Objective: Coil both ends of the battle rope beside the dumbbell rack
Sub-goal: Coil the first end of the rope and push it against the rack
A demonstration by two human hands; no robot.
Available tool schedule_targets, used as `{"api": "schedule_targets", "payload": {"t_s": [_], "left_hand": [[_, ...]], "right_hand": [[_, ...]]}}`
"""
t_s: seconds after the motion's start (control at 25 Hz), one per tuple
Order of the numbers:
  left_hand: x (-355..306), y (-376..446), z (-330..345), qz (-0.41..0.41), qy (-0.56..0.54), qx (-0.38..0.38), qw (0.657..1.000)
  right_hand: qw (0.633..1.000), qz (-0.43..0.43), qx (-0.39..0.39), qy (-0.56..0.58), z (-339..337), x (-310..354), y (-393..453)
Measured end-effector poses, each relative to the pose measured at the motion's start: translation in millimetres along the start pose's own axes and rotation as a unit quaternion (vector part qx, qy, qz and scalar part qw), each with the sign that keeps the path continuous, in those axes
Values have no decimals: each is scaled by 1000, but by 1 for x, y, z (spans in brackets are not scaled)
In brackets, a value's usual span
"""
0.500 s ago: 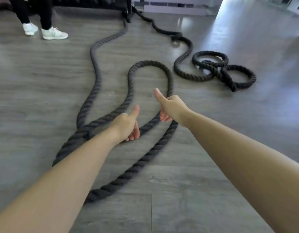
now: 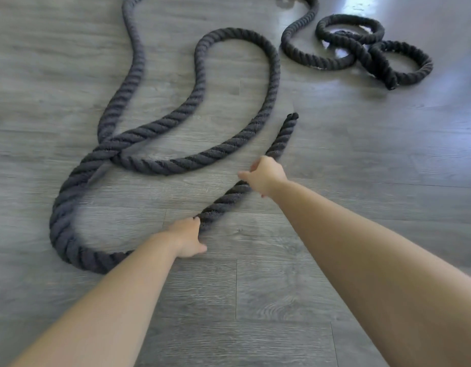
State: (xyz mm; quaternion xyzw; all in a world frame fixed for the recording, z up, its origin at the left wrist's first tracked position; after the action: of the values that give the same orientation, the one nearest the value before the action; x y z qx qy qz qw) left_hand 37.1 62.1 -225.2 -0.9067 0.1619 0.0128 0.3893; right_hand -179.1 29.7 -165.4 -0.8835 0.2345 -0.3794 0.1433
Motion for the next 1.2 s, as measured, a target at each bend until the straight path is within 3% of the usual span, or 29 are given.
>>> {"api": "schedule_targets", "payload": {"t_s": [0.16, 0.32, 0.44, 0.6, 0.76, 0.84, 0.92, 1.08, 1.2], "left_hand": [[6, 15, 28, -4, 92, -59, 994], [0, -3, 53, 117, 139, 0, 983], [-2, -20, 70, 193, 244, -2, 950], [13, -37, 92, 236, 327, -59, 913], [60, -64, 105, 183, 329, -75, 923], [85, -75, 108, 136, 320, -136, 928], [94, -82, 105, 94, 283, -205, 932], [73, -72, 97, 59, 300, -128, 943], [63, -56, 91, 59, 301, -91, 947]], "right_hand": [[996, 67, 45, -29, 40, -28, 23], [988, 141, -35, -51, 66, -52, 36], [981, 151, -57, -105, 75, -78, 31], [970, 53, -3, -237, 74, -98, 3], [939, -66, 81, -326, 68, -111, -29], [892, -172, 129, -397, 71, -119, -44], [820, -269, 153, -481, 75, -122, -54], [750, -345, 131, -549, 76, -114, -58], [751, -348, 127, -547, 76, -117, -53]]}}
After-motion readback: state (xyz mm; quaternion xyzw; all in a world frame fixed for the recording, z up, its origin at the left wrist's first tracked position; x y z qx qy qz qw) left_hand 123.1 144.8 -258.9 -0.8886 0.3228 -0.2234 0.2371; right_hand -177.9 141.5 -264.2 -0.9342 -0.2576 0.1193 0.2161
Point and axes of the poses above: each hand's wrist, its own y-axis towards the middle knuckle, its own z-axis out of the palm, x = y × z, the point moved 1 cm from there along y, towards the middle knuckle, and after that the axes turned 5 degrees about y, right-handed, at the moved point
